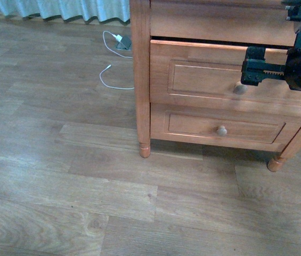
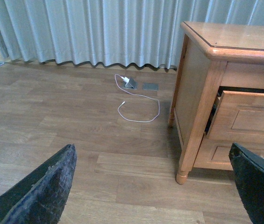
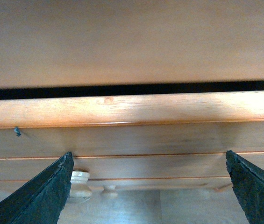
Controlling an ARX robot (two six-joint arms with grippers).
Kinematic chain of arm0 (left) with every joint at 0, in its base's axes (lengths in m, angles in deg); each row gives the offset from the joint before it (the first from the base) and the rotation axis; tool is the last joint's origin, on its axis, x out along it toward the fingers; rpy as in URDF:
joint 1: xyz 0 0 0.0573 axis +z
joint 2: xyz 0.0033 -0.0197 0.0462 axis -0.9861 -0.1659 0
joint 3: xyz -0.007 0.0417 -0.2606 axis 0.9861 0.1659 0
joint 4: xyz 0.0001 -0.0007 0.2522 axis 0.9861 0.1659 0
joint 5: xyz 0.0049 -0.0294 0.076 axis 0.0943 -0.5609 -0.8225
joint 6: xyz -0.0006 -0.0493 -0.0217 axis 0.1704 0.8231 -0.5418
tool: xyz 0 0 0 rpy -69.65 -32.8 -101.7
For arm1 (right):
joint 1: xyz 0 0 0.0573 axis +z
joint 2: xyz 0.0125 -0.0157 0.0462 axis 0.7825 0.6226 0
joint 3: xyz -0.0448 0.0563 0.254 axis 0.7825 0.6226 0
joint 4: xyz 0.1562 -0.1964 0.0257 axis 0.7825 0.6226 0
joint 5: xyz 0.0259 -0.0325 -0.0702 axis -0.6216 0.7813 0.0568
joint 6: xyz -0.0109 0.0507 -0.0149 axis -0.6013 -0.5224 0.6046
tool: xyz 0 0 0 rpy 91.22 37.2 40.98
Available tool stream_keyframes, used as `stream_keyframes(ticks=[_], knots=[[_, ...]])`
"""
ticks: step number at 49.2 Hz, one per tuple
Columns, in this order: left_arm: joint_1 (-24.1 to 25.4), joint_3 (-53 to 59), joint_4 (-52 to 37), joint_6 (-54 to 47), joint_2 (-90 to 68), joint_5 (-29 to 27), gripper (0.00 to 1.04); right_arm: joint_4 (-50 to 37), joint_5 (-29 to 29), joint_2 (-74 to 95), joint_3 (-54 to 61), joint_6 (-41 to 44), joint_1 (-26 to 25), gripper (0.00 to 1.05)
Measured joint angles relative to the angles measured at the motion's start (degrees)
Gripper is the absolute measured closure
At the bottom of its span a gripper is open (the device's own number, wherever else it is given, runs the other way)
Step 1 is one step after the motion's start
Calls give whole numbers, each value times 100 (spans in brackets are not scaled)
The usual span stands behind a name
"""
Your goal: Put charger into drawer
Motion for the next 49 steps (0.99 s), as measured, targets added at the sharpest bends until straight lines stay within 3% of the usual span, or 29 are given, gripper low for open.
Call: stream_keyframes(ticks=[10,27,43,49], knots=[[0,0,0,0,0,0,6,-957,160,330,-20,-55,-15,8],[0,0,0,0,0,0,6,-1043,55,396,-50,-83,-24,8],[0,0,0,0,0,0,6,424,-1346,-857,807,308,-212,8],[0,0,0,0,0,-2,6,1563,-2037,-1864,1416,341,-437,8]])
